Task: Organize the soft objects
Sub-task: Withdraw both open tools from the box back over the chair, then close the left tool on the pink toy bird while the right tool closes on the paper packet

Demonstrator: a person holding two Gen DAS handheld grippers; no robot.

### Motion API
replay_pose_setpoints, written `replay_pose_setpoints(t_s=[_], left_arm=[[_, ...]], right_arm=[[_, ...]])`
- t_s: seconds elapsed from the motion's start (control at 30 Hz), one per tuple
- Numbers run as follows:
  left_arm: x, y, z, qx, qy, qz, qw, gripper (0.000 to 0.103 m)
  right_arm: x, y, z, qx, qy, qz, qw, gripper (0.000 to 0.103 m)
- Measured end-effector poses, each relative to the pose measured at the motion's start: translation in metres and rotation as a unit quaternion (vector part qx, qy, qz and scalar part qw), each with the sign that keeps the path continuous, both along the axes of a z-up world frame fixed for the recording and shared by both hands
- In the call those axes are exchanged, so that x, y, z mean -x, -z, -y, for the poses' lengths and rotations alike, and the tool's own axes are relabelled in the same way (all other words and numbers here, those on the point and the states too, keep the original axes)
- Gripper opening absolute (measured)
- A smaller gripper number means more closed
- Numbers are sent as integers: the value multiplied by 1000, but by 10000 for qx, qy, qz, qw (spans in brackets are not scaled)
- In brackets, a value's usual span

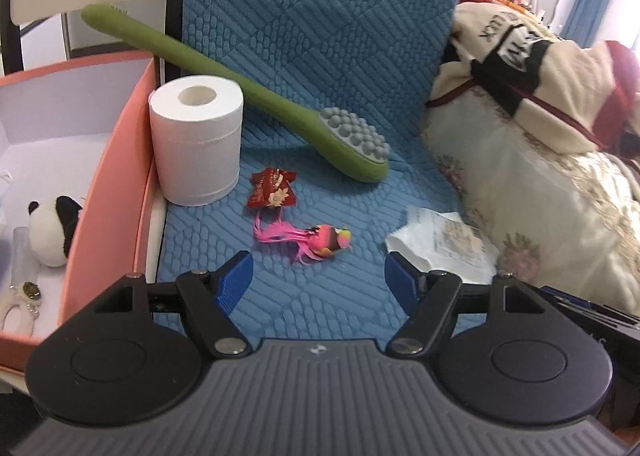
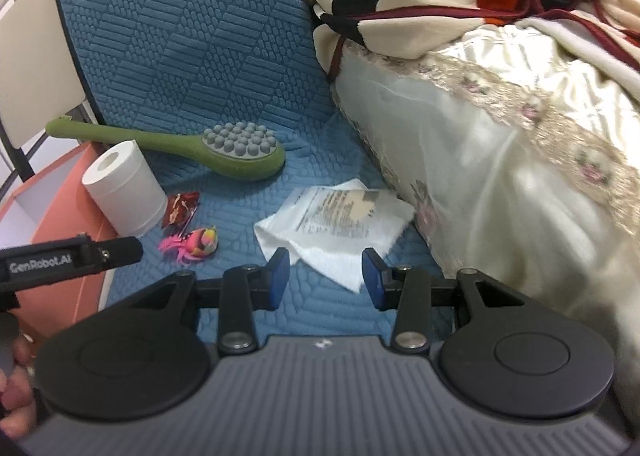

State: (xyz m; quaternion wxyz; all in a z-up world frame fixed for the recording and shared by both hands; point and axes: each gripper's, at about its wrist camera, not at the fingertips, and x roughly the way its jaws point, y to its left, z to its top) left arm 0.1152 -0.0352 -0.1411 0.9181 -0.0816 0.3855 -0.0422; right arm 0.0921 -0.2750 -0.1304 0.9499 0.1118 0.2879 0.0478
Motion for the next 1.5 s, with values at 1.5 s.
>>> replay_pose_setpoints(t_s=[1.5], left_arm=[[-80, 92, 16, -431, 699, 27, 9966, 65]], right_arm=[[-125, 47, -18, 651, 375, -588, 9954, 65]])
